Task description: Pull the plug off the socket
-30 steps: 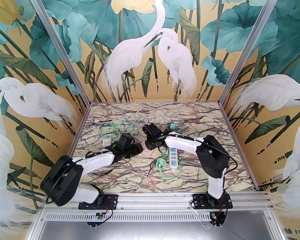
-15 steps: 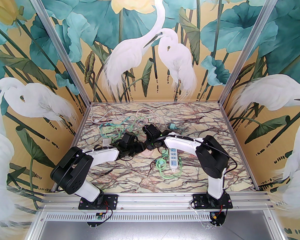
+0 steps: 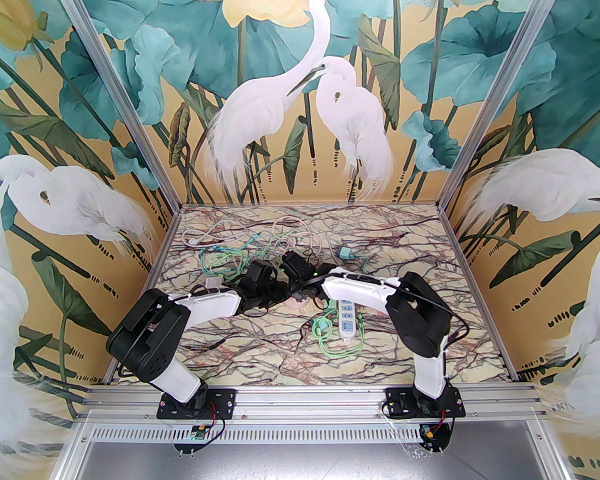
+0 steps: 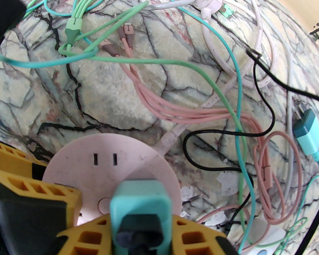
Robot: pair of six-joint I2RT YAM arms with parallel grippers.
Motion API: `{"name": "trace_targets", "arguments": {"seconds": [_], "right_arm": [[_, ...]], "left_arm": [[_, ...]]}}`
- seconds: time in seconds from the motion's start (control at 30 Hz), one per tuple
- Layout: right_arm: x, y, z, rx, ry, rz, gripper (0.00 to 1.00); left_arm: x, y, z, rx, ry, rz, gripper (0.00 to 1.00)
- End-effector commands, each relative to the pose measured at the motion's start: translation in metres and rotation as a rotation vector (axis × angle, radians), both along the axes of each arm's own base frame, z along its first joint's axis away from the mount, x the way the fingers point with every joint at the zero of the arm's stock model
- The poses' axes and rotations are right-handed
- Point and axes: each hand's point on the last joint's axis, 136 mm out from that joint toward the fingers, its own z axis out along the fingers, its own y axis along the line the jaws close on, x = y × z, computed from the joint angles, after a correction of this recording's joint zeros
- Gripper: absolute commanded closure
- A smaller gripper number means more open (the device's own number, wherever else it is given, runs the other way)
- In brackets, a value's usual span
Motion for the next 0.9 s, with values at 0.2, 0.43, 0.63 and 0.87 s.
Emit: {"name": "trace_targets", "arguments": {"seconds": [0.2, 0.43, 0.63, 0.87], "right_arm": [[-0.01, 0.015, 0.008, 0.152, 0.117, 0.07, 0.81], [0.003, 0.007, 0.029, 0.283, 0.152, 0.027, 0.81], [-0.001, 0.012, 0.03, 0.216, 0.121, 0.045, 0.81], [-0.02, 0.028, 0.005, -0.007, 0.07, 0.109, 0.81]], "left_arm": [[-0.034, 0.022, -0.053, 0.17, 0.156, -0.058, 0.61], [-0.037, 0.025, -0.058, 0.196, 0.169, -0.074, 0.62], [-0.038, 0.026, -0.062, 0.216, 0.179, -0.091, 0.63], [-0.038, 0.028, -0.063, 0.245, 0.179, -0.096, 0.63]]}}
